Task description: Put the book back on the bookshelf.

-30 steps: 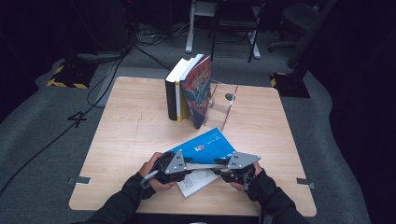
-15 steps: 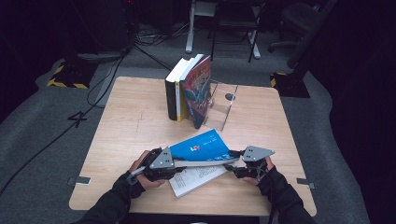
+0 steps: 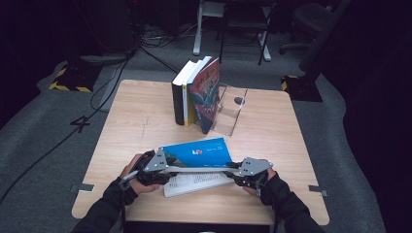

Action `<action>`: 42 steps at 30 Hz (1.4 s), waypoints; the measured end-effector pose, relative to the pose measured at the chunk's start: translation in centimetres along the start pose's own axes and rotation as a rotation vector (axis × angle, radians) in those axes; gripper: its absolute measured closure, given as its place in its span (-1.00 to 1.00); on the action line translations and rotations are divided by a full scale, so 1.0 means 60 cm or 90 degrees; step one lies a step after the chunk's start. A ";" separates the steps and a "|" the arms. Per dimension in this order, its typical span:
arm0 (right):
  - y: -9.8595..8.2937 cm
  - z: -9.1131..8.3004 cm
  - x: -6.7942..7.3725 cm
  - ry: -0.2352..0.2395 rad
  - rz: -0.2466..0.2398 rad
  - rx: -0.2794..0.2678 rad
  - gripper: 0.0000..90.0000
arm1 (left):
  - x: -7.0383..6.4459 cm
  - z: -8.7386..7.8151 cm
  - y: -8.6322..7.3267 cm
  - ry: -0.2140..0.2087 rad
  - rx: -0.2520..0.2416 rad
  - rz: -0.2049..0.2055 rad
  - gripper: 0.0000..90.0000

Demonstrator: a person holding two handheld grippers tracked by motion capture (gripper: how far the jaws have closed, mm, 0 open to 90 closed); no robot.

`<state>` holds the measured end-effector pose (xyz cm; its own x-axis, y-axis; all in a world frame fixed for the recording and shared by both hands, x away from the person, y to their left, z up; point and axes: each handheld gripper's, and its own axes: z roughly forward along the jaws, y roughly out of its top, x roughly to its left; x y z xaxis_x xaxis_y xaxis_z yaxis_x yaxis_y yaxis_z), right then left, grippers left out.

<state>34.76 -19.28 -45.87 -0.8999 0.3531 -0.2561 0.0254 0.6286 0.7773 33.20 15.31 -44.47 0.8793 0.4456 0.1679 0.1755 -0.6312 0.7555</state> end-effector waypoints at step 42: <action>0.050 0.032 0.010 0.048 -0.047 -0.008 0.58 | -0.028 -0.018 0.018 0.041 0.041 -0.026 0.01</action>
<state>35.14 -15.85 -44.77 -0.9293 0.2527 -0.2694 -0.0474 0.6417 0.7655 31.43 14.54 -43.24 0.8412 0.5100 0.1796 0.2405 -0.6504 0.7205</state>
